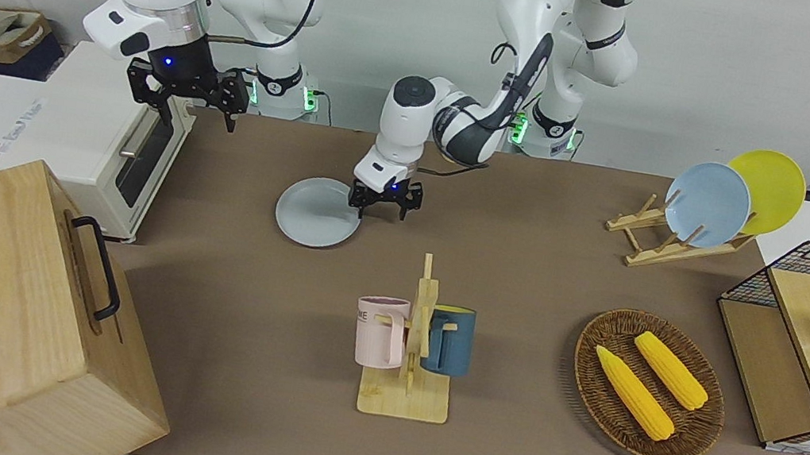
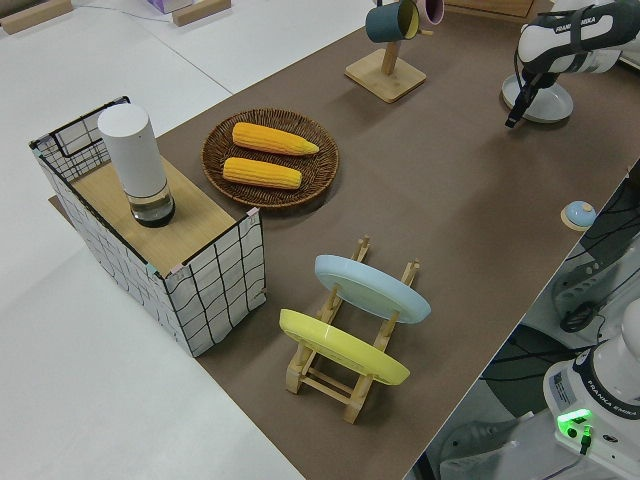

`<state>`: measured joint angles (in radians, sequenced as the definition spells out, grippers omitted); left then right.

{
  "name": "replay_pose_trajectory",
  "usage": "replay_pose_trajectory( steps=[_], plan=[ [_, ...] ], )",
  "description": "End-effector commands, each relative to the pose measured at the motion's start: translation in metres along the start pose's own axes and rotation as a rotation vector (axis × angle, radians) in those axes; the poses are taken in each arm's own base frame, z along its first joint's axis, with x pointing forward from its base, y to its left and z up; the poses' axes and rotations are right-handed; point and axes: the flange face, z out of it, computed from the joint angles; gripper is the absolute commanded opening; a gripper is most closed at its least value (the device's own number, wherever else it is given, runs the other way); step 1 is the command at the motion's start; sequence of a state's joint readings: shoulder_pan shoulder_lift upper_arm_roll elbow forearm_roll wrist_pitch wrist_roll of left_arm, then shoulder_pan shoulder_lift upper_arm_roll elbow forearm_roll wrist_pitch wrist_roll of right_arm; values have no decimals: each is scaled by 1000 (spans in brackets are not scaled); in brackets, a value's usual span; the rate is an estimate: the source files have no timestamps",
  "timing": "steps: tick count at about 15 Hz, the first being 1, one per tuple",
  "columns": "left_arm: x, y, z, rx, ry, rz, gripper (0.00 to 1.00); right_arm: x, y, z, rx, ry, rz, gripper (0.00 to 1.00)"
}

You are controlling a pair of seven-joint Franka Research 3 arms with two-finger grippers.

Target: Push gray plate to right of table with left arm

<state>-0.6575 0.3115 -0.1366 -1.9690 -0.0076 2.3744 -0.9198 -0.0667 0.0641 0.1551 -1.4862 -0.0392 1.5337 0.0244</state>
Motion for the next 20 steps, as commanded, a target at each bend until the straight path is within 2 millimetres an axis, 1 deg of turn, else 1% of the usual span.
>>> replay_pose_trajectory(
  steps=[1,3,4,5,7,8,11,14,16,18,19,20],
  plan=[
    [18,-37,-35,19,-41,45,993,-3,0,-3,6,-4,4,983],
    [28,-58,-57,6,-79,74,993,-3,0,-3,6,-4,4,983],
    [37,-73,-70,1,-97,90,993,-3,0,-3,6,-4,4,983],
    [48,-93,-83,-2,-113,102,993,-3,0,-3,6,-4,4,983],
    [59,-123,-109,2,-146,130,993,-3,0,-3,6,-4,4,983],
    [65,-139,-118,10,-163,136,993,-3,0,-3,6,-4,4,983],
    [80,-180,-139,25,-184,149,993,-3,0,-3,6,-4,4,983],
    [92,-215,-158,46,-193,165,993,-3,0,-3,6,-4,4,983],
    [96,-233,-173,97,-184,176,993,-3,0,-4,6,-2,4,983],
    [104,-260,-200,110,-171,196,995,-3,0,-3,6,-4,4,983],
    [109,-278,-212,105,-173,207,995,-3,0,-3,6,-4,4,983],
    [113,-297,-230,99,-158,205,995,-3,0,-3,6,-4,4,983]
  ],
)
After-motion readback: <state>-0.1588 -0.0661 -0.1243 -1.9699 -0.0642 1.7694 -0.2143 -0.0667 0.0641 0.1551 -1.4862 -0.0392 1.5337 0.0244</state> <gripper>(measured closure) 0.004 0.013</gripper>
